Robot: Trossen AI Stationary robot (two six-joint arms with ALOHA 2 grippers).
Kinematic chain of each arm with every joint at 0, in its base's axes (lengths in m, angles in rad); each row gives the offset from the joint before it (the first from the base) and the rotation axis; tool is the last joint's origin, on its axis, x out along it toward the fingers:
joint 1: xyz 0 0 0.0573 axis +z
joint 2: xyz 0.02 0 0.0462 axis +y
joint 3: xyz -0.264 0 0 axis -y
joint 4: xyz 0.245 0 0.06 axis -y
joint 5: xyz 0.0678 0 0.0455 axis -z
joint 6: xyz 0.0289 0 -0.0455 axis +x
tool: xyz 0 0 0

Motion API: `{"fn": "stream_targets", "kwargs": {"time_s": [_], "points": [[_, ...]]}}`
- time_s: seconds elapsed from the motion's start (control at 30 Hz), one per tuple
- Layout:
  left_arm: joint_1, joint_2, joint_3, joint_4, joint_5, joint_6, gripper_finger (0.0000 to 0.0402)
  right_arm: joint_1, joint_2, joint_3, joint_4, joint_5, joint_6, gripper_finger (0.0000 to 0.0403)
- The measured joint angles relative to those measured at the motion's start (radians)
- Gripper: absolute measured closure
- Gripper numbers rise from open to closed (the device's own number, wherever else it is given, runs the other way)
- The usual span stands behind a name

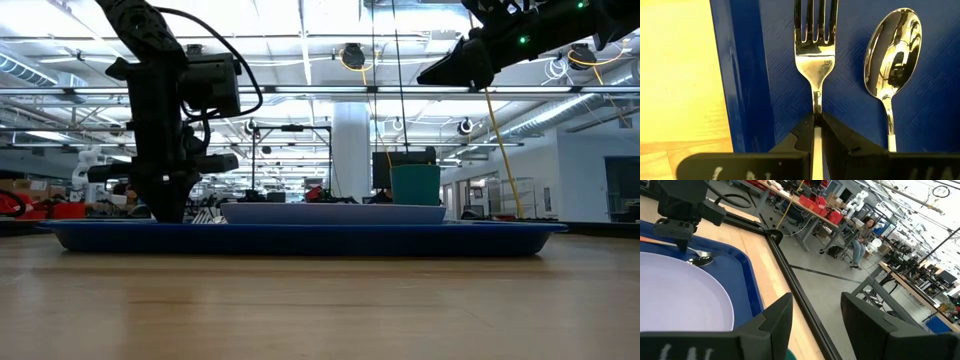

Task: Pick and place plate/cup/fork/spoon on tray
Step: Put the orange fork to the left of the orange spoon on the blue serving tray, then adjust the position of serving tray

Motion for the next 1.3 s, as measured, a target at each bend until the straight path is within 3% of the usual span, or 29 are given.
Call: {"fn": "stream_targets", "kwargs": {"time_s": [0.17, 0.57, 1.03, 1.3], "points": [[0.000, 0.000, 0.000, 0.002, 0.000, -0.001, 0.0370, 0.000, 0.000, 0.000, 0.000, 0.000, 0.000, 0.0243], [0.000, 0.000, 0.000, 0.007, 0.000, 0.008, 0.0282, 0.000, 0.000, 0.000, 0.000, 0.000, 0.000, 0.0243], [0.000, 0.001, 0.008, -0.005, 0.001, 0.010, 0.0277, 0.000, 0.000, 0.000, 0.000, 0.000, 0.000, 0.0243], [0.000, 0.002, 0.086, -0.051, 0.000, 0.056, 0.0277, 0.000, 0.000, 0.000, 0.000, 0.000, 0.000, 0.0243]]}}
